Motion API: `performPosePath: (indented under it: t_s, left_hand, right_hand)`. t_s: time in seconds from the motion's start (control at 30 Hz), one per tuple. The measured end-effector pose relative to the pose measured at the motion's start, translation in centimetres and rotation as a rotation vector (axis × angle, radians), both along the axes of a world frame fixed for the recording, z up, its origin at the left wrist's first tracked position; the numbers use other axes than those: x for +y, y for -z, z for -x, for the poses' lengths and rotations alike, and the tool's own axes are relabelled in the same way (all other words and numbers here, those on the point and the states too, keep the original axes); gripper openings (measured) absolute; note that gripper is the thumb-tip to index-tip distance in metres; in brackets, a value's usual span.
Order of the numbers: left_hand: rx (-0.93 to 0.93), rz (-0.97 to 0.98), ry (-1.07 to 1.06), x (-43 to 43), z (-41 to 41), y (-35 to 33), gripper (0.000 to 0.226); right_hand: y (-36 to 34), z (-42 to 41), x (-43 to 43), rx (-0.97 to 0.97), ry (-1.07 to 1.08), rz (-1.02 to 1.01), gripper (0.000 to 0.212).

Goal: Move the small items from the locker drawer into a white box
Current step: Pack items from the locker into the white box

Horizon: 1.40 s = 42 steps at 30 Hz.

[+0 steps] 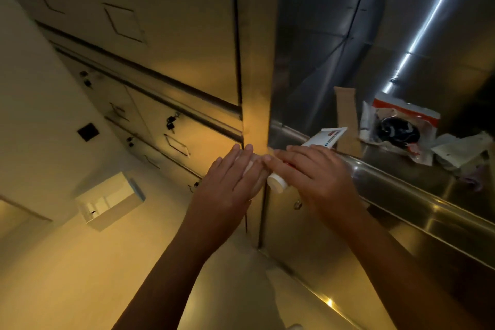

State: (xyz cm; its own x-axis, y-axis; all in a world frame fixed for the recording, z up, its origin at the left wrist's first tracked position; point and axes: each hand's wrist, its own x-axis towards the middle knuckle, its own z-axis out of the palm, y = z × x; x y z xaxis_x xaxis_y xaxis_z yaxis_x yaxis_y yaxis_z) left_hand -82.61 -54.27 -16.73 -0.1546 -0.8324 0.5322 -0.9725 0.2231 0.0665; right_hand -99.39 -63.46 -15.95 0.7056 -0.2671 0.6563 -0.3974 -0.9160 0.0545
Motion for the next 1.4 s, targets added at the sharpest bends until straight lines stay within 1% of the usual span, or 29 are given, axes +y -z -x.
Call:
performPosePath:
  t_s: [0.13,0.27,0.43,0.6,0.7,0.87,1.0,1.1,1.23,1.4]
  left_hand:
    - [-0.019,-0.025,-0.036,3.5,-5.0,0.2,0.043]
    - [-0.013,0.006,-0.088,7.0,-9.8,0.5,0.042]
    - [0.000,-0.020,-0.178,11.4,-15.4,1.0,0.048]
    - [0.010,-0.062,-0.299,14.8,-20.0,1.1,0.049]
    - [0.019,-0.083,-0.371,15.8,-22.2,1.3,0.059]
    - [0.034,-0.107,-0.477,15.5,-25.6,2.1,0.060]
    - [0.035,-0.129,-0.557,13.8,-28.9,3.0,0.061]
    - [0.035,-0.143,-0.619,11.8,-31.5,3.4,0.060]
    - [0.022,-0.165,-0.696,8.9,-35.1,3.3,0.062]
    - [0.070,-0.185,-0.821,6.6,-39.1,3.0,0.063]
  right_hand:
    - [0.1,-4.7,2.8,0.042,-0.034,-0.001,0.030]
    - [0.4,-10.1,5.7,0.038,-0.091,0.004,0.031]
    - [1.1,-16.8,8.8,-0.021,-0.185,0.022,0.040]
    - [2.0,-22.6,10.7,0.004,-0.256,-0.007,0.045]
    - [2.3,-25.7,11.0,0.000,-0.319,-0.053,0.050]
    - [3.0,-30.3,9.9,0.059,-0.384,-0.074,0.066]
    - [3.8,-34.5,7.2,0.087,-0.440,-0.078,0.058]
    - [4.4,-37.7,4.5,0.118,-0.500,-0.103,0.063]
    - [4.4,-42.3,0.8,0.104,-0.564,-0.113,0.061]
    - [4.4,-47.6,-2.6,0.124,-0.653,-0.116,0.050]
